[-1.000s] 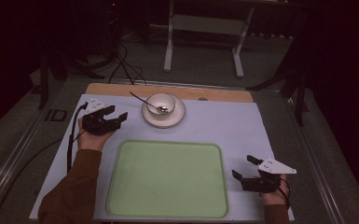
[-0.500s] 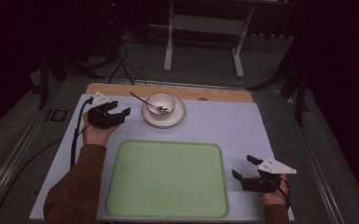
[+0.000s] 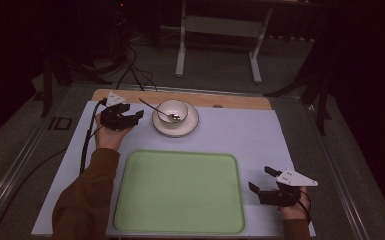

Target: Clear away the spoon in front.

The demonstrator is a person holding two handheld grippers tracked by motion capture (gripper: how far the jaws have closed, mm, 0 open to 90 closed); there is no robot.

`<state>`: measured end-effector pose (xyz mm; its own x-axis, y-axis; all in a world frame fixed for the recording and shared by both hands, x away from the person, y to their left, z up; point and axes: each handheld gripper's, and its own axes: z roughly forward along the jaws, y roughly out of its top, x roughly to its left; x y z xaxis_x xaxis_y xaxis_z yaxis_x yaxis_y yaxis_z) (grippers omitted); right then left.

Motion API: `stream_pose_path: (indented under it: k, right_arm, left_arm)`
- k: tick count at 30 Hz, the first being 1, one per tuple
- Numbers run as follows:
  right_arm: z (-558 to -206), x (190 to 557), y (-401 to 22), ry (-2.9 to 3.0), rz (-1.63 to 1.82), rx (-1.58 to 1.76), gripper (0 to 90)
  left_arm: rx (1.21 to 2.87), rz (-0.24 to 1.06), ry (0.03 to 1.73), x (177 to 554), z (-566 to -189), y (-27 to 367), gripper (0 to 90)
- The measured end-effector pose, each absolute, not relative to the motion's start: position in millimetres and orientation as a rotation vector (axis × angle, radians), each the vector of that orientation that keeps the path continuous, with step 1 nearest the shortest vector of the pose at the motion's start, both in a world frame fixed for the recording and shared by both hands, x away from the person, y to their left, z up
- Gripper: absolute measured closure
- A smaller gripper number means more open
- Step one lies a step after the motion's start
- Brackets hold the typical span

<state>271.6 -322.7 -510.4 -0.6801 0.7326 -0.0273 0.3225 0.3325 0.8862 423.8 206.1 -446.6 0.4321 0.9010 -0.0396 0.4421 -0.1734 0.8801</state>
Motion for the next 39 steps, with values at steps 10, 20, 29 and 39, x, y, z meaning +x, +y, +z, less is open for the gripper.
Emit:
stream_pose_path:
  k: [10,20,29,39]
  right_arm:
    - [-509.9,271.4,-324.5,2.174,1.304,0.932,14.1]
    - [-510.6,271.4,-323.0,2.184,1.289,0.923,14.1]
    - [-510.6,271.5,-323.6,2.181,1.288,0.925,14.1]
    - [-510.8,271.4,-322.6,2.19,1.278,0.919,14.1]
  left_arm:
    - [1.764,0.605,1.233,456.4,-461.0,193.7,39.6]
    - [1.722,0.537,1.279,477.1,-465.9,190.8,51.5]
    - [1.67,0.501,1.244,477.5,-465.6,185.8,70.6]
    - [1.64,0.484,1.118,459.7,-454.0,174.4,88.8]
